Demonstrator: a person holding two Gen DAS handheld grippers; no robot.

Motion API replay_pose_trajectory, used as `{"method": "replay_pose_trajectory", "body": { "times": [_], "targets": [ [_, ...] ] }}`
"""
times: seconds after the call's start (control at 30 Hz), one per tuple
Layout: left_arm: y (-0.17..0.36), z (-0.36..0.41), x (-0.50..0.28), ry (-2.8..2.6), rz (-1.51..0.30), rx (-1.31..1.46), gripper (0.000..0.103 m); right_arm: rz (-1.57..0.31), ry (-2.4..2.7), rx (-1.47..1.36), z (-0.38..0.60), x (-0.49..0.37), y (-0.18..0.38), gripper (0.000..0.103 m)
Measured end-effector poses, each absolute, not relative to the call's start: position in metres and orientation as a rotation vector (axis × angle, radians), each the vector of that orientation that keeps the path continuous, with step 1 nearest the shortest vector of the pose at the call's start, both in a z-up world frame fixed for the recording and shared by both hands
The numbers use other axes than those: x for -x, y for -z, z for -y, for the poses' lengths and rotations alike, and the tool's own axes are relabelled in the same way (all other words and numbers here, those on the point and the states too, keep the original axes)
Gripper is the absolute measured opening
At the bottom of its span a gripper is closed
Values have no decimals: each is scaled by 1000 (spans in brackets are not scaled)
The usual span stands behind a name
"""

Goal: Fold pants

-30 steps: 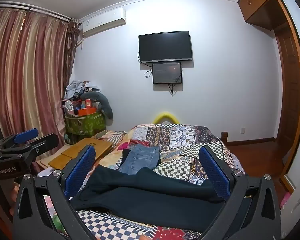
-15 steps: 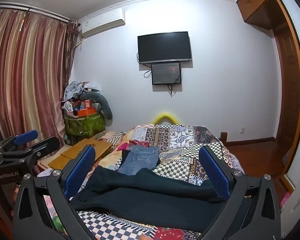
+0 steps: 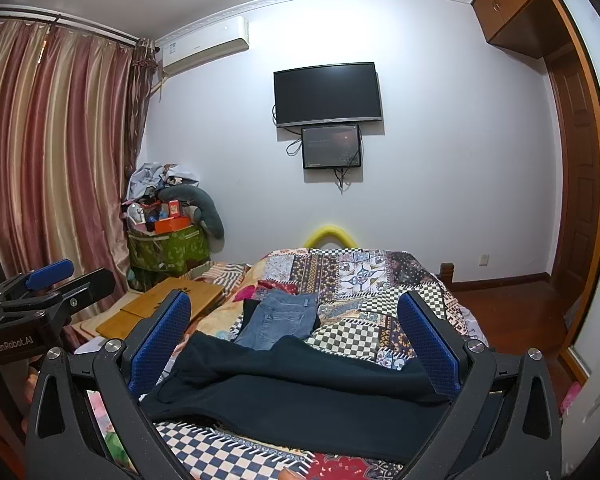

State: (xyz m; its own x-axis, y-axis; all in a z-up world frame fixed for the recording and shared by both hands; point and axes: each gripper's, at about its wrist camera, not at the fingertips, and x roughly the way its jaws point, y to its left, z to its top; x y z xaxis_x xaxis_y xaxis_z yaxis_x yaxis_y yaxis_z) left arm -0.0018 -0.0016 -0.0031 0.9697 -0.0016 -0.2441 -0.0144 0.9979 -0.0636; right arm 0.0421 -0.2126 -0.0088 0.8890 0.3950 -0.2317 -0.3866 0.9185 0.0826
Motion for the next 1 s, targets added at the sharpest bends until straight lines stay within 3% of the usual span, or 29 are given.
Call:
{"method": "replay_pose_trajectory", "body": {
  "times": [1.0],
  "targets": [
    [-2,0,-2,-13,-254,79,103,-250,-405,-37,215,-43,8,103]
  ]
}}
